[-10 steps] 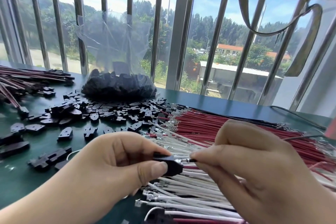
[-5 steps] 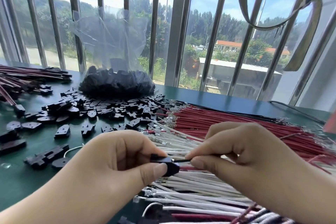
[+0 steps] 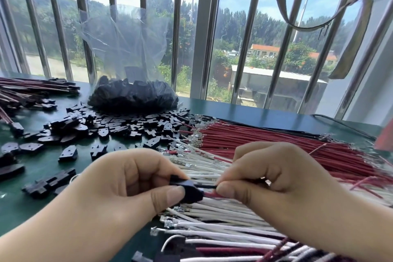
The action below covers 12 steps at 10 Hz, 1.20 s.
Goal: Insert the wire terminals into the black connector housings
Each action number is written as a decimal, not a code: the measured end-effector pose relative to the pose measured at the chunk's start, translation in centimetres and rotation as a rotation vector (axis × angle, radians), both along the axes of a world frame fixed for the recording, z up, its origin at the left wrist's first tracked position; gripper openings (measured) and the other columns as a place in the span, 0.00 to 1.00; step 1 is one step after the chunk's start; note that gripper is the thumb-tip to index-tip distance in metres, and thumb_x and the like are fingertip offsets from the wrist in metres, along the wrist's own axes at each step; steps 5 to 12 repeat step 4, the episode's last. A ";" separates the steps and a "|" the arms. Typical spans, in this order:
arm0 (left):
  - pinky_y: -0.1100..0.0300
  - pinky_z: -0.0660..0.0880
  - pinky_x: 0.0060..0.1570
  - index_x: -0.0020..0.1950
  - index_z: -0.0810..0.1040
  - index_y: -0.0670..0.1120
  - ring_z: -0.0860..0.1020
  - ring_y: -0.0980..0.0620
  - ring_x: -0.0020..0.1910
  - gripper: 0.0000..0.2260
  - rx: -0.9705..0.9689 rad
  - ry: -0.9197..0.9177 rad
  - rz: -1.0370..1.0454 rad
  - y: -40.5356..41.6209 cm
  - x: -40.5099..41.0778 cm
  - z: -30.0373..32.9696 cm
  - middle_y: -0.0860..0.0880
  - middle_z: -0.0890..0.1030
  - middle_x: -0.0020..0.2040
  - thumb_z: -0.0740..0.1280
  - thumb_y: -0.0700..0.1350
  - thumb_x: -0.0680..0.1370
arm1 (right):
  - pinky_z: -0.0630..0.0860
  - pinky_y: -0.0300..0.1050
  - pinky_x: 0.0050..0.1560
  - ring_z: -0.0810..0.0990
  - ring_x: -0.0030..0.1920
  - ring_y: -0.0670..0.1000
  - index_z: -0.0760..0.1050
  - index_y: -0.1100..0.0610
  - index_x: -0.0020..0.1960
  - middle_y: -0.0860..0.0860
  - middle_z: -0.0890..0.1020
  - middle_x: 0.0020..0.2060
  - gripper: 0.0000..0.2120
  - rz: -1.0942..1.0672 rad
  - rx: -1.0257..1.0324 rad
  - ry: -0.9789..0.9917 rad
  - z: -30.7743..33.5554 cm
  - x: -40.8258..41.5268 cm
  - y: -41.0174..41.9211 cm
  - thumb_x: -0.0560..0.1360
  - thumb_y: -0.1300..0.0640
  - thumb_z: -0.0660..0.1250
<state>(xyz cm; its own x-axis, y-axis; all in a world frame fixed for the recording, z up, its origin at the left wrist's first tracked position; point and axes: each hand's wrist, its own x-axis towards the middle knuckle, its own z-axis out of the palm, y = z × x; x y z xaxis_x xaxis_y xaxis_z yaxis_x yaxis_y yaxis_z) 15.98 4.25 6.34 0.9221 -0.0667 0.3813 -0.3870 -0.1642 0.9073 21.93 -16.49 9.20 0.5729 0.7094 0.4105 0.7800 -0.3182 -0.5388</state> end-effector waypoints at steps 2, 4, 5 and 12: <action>0.67 0.70 0.24 0.39 0.85 0.49 0.75 0.55 0.23 0.27 0.078 0.118 -0.093 1.4 0.5 -0.3 0.46 0.80 0.26 0.78 0.66 0.50 | 0.69 0.25 0.37 0.78 0.38 0.38 0.82 0.46 0.43 0.36 0.78 0.33 0.05 0.026 -0.058 0.083 -0.6 0.3 -0.1 0.71 0.46 0.70; 0.63 0.71 0.31 0.34 0.76 0.48 0.73 0.53 0.29 0.05 0.135 0.180 -0.341 1.1 -0.4 0.0 0.49 0.76 0.30 0.68 0.41 0.70 | 0.68 0.36 0.29 0.74 0.28 0.45 0.77 0.52 0.42 0.50 0.75 0.28 0.19 0.160 -0.274 0.074 0.4 -1.0 -1.0 0.76 0.38 0.59; 0.63 0.71 0.31 0.34 0.76 0.48 0.73 0.53 0.29 0.05 0.135 0.180 -0.341 1.1 -0.4 0.0 0.49 0.76 0.30 0.68 0.41 0.70 | 0.68 0.36 0.29 0.74 0.28 0.45 0.77 0.52 0.42 0.50 0.75 0.28 0.19 0.160 -0.274 0.074 0.4 -1.0 -1.0 0.76 0.38 0.59; 0.63 0.71 0.31 0.34 0.76 0.48 0.73 0.53 0.29 0.05 0.135 0.180 -0.341 1.1 -0.4 0.0 0.49 0.76 0.30 0.68 0.41 0.70 | 0.68 0.36 0.29 0.74 0.28 0.45 0.77 0.52 0.42 0.50 0.75 0.28 0.19 0.160 -0.274 0.074 0.4 -1.0 -1.0 0.76 0.38 0.59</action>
